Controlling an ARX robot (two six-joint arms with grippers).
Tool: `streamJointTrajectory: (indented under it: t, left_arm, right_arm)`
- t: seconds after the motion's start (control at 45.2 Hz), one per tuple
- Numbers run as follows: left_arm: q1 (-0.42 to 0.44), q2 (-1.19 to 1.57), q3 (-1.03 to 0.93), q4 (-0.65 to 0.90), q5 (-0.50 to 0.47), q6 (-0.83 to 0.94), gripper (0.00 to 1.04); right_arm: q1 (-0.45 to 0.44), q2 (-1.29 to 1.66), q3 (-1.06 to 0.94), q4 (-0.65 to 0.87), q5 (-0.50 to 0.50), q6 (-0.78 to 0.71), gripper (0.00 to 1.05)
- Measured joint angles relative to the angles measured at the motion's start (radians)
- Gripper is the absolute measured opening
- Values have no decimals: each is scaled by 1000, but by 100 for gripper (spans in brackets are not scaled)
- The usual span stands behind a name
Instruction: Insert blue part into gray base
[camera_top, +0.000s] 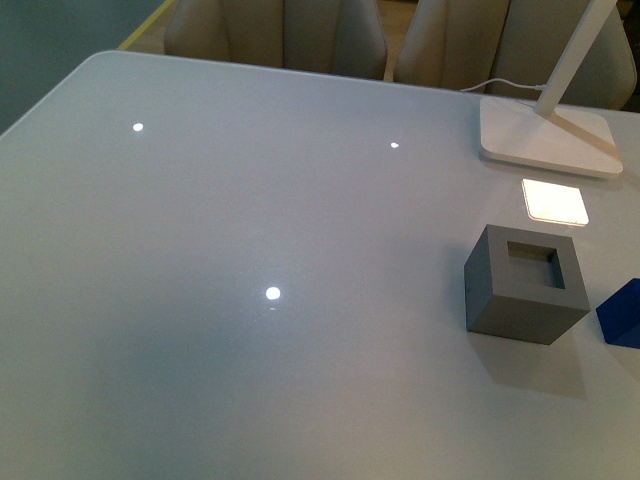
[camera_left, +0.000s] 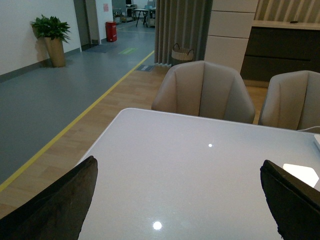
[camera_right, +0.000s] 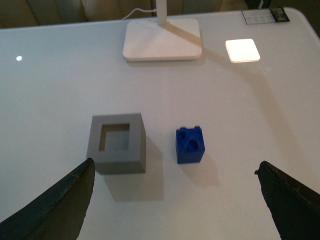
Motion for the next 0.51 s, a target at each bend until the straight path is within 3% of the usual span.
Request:
streamJointTrajectory:
  t: [0.111, 0.243, 0.332, 0.509]
  left_arm:
    - [0, 0, 0, 0, 0, 0, 97]
    - [0, 0, 0, 0, 0, 0, 97]
    - [0, 0, 0, 0, 0, 0, 97]
    - [0, 0, 0, 0, 0, 0, 97]
  right_arm:
    - [-108, 250, 119, 97, -76, -42, 96]
    - [-228, 604, 283, 75, -241, -109, 96]
    - [-263, 797, 361, 61, -301, -137, 96]
    - [-272, 1096, 490, 27, -299, -192, 96]
